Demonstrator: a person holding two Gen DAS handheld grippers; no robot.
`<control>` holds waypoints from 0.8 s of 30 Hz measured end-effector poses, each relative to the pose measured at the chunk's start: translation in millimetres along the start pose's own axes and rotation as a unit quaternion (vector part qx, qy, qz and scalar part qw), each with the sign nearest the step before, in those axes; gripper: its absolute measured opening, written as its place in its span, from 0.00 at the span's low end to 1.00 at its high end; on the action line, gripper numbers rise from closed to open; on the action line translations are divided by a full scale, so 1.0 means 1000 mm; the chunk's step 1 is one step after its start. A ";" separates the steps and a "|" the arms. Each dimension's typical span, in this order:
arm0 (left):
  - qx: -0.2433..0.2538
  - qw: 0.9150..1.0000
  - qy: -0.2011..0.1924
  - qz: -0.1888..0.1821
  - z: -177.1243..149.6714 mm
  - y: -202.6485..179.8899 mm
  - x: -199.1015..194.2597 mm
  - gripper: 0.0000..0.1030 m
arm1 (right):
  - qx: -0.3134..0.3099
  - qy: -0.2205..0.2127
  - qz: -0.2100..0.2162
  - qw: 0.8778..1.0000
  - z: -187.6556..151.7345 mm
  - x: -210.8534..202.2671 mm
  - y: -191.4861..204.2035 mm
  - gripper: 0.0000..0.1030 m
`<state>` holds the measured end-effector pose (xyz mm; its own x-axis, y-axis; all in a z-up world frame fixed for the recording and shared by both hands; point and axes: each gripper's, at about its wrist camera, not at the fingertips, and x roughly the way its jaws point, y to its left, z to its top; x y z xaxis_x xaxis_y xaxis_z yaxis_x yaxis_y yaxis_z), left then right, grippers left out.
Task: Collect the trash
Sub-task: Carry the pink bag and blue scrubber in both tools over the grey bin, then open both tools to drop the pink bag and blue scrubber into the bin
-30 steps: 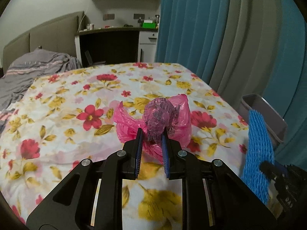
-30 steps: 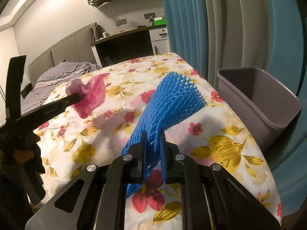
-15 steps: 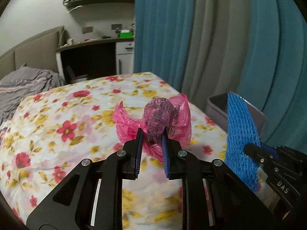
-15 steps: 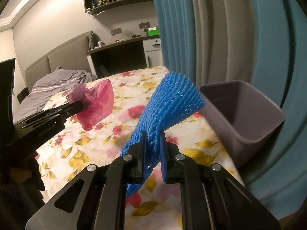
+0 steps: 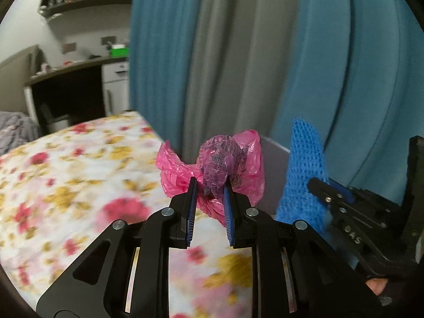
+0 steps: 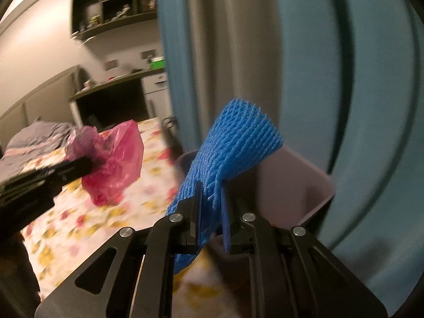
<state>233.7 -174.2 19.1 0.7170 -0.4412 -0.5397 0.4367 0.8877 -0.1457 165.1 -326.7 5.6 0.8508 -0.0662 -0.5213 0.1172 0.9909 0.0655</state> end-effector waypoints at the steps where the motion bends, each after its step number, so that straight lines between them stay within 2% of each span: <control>1: -0.003 1.000 0.004 -0.010 0.004 -0.006 0.011 0.18 | 0.007 -0.006 -0.009 1.000 0.003 0.005 -0.008 0.13; 4: -0.004 1.000 0.015 -0.028 0.012 -0.025 0.038 0.18 | 0.016 -0.006 -0.025 1.000 0.006 0.021 -0.021 0.14; 7: 0.002 0.999 0.023 -0.040 0.017 -0.038 0.064 0.18 | 0.020 0.013 -0.034 0.999 0.000 0.042 -0.029 0.14; 11: -0.015 0.997 0.043 -0.065 0.017 -0.046 0.094 0.19 | 0.025 0.032 -0.036 0.999 -0.011 0.055 -0.044 0.14; 14: -0.023 0.995 0.051 -0.082 0.015 -0.048 0.110 0.20 | 0.027 0.040 -0.036 0.998 -0.014 0.061 -0.050 0.17; 17: -0.025 0.993 0.065 -0.097 0.013 -0.051 0.122 0.25 | 0.026 0.045 -0.034 0.998 -0.015 0.064 -0.054 0.26; 19: -0.029 0.992 0.067 -0.099 0.011 -0.050 0.126 0.41 | 0.027 0.046 -0.036 0.998 -0.018 0.063 -0.055 0.37; 22: -0.030 0.993 0.059 -0.094 0.009 -0.049 0.123 0.64 | 0.027 0.047 -0.037 0.998 -0.021 0.063 -0.058 0.43; 24: -0.037 0.995 0.049 -0.083 0.008 -0.044 0.117 0.72 | 0.028 0.047 -0.037 0.998 -0.023 0.060 -0.060 0.49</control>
<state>302.4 -265.9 -31.1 0.5808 -0.5703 -0.5809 0.5006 0.8129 -0.2975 197.9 -387.1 -49.2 0.7878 -0.1249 -0.6032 0.2089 0.9754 0.0709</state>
